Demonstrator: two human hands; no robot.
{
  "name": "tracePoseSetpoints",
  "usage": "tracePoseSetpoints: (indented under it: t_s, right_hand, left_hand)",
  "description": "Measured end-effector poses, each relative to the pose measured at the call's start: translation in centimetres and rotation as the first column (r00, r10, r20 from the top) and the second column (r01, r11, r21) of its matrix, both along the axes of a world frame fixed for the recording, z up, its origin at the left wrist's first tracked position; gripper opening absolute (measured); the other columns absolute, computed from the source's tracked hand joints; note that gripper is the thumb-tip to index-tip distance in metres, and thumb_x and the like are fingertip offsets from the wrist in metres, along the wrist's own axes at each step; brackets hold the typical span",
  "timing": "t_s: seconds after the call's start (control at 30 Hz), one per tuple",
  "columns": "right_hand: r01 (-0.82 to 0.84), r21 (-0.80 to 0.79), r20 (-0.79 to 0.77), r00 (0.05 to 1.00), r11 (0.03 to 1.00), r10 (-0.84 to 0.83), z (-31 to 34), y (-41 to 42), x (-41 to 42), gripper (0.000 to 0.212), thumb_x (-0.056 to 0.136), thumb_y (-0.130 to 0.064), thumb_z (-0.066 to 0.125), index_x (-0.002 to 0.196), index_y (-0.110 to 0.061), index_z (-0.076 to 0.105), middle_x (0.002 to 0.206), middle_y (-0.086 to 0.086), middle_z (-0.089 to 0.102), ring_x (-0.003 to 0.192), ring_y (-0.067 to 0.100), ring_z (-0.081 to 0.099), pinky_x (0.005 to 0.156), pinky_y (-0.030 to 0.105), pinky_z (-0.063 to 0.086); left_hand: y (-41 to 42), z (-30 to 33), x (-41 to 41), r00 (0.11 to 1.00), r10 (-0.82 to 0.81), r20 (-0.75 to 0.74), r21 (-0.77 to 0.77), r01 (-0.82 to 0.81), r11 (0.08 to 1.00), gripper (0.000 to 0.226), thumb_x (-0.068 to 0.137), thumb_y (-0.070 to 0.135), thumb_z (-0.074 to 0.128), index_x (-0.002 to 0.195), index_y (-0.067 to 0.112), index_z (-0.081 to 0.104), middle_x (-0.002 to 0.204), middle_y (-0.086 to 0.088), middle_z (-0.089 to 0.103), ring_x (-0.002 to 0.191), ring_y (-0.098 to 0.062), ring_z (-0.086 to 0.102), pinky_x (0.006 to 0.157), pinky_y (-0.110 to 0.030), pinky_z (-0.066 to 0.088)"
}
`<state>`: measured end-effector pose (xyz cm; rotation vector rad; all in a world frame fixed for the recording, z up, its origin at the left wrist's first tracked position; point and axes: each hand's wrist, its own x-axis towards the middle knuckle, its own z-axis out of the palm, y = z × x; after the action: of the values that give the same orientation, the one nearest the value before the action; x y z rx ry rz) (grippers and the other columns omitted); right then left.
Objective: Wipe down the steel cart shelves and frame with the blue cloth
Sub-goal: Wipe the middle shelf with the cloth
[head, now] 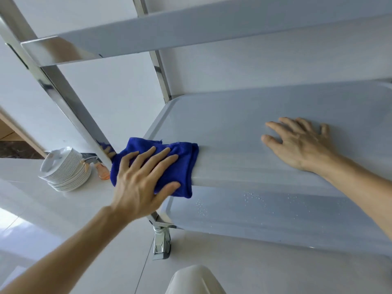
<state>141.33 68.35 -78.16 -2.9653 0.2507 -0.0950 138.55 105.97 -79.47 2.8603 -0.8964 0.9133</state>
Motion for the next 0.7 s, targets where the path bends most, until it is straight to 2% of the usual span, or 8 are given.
tracePoseSetpoints:
  t_s: [0.1,0.27,0.33,0.5,0.7]
  right_hand:
    - [-0.003,0.003,0.010,1.000,1.000,0.003,-0.1,0.0,0.1,0.063,0.085,-0.074,0.013,0.143,-0.052,0.020,0.161,-0.016,0.016,0.149,0.020,0.011,0.114,0.064,0.010]
    - [-0.012,0.020,0.002,1.000,1.000,0.012,0.1,-0.3,0.1,0.065,0.086,-0.076,0.014,0.146,-0.051,0.022,0.162,-0.016,0.016,0.150,0.020,0.011,0.114,0.065,0.009]
    - [-0.003,0.030,-0.007,1.000,1.000,0.003,0.1,-0.5,0.0,0.066,0.086,-0.076,0.015,0.147,-0.052,0.020,0.162,-0.017,0.015,0.150,0.019,0.009,0.116,0.063,0.008]
    - [-0.012,0.021,0.001,1.000,1.000,0.012,0.2,-0.5,-0.2,0.066,0.087,-0.077,0.014,0.147,-0.052,0.020,0.162,-0.018,0.015,0.151,0.018,0.009,0.117,0.061,0.009]
    - [-0.017,0.013,0.026,1.000,1.000,0.017,0.2,-0.3,-0.4,0.060,0.089,-0.073,0.018,0.145,-0.051,0.026,0.160,-0.016,0.021,0.148,0.017,0.014,0.115,0.062,0.012]
  left_hand:
    - [-3.2,-1.2,-0.8,0.988,0.048,0.144,-0.030,-0.044,0.999,0.057,0.093,0.062,0.052,0.125,0.018,0.068,0.132,0.001,0.064,0.118,-0.033,0.061,0.093,-0.052,0.041]
    - [-12.6,-1.5,-2.0,0.960,-0.116,0.253,-0.001,0.120,0.993,0.053,0.092,0.064,0.055,0.119,0.022,0.071,0.125,0.001,0.069,0.109,-0.033,0.066,0.086,-0.051,0.047]
    - [-14.1,-1.6,-2.2,0.952,-0.160,0.260,0.027,0.158,0.987,0.051,0.093,0.063,0.053,0.121,0.024,0.070,0.126,0.002,0.069,0.109,-0.032,0.067,0.085,-0.050,0.050]
    - [-8.1,-0.9,-0.4,0.934,-0.235,0.268,0.136,0.205,0.969,0.051,0.093,0.059,0.057,0.131,0.026,0.064,0.137,0.006,0.061,0.117,-0.027,0.064,0.088,-0.046,0.052]
    - [-1.4,-0.6,0.8,0.994,-0.086,0.073,0.064,0.081,0.995,0.061,0.091,0.066,0.051,0.136,0.026,0.059,0.142,0.007,0.056,0.132,-0.025,0.053,0.105,-0.050,0.042]
